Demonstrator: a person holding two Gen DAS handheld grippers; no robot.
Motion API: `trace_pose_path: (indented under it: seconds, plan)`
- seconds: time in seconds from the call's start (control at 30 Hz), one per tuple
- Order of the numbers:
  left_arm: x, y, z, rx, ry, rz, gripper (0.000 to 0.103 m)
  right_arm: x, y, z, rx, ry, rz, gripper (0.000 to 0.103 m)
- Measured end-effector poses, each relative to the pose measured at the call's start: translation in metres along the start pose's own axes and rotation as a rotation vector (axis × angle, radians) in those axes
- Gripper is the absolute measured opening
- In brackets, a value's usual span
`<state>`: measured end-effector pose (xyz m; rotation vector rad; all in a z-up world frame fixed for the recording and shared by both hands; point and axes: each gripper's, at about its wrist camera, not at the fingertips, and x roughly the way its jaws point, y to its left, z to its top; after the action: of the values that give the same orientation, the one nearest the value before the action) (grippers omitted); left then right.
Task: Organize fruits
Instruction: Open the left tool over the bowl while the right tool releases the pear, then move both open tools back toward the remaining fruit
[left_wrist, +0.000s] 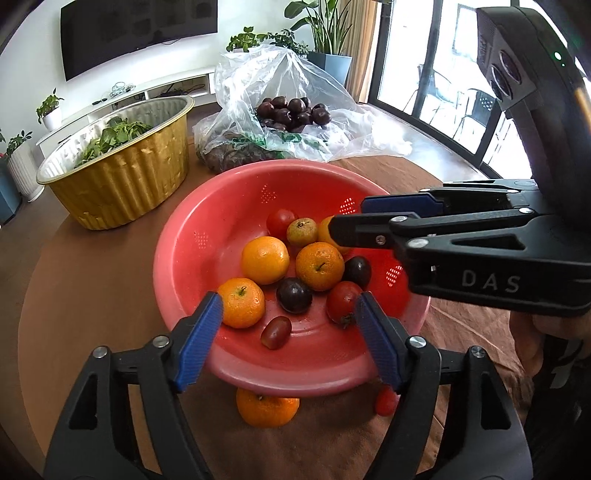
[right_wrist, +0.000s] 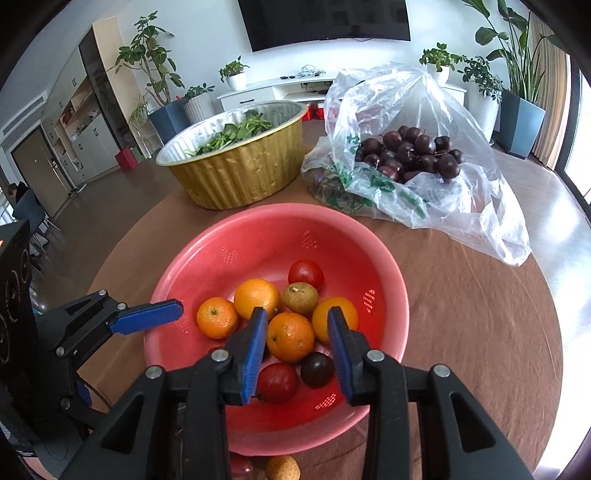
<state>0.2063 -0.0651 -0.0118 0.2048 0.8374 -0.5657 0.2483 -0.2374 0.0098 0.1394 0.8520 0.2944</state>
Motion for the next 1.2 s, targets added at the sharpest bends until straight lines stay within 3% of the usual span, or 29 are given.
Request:
trace_pose_path:
  seconds: [0.13, 0.33, 0.57, 0.9, 1.13, 1.2]
  plan:
    - [-0.019, 0.004, -0.008, -0.027, -0.024, 0.008, 0.089, -0.026, -0.002, -0.010, 0.023, -0.048, 0.013, 0.044]
    - [-0.049, 0.011, -0.037, -0.067, -0.049, 0.012, 0.097, -0.051, -0.007, -0.044, 0.067, -0.069, 0.037, 0.046]
    - [-0.046, 0.011, -0.075, -0.049, 0.039, 0.017, 0.097, -0.045, -0.008, -0.089, 0.102, 0.007, 0.055, 0.046]
    - [-0.011, 0.027, -0.063, 0.015, 0.166, 0.041, 0.097, -0.032, -0.010, -0.099, 0.108, 0.029, 0.058, 0.046]
    - [0.008, 0.029, -0.059, 0.020, 0.187, 0.027, 0.096, -0.021, -0.013, -0.105, 0.110, 0.054, 0.052, 0.046]
    - [0.012, 0.027, -0.058, 0.022, 0.188, 0.020, 0.089, -0.018, -0.012, -0.107, 0.104, 0.061, 0.049, 0.046]
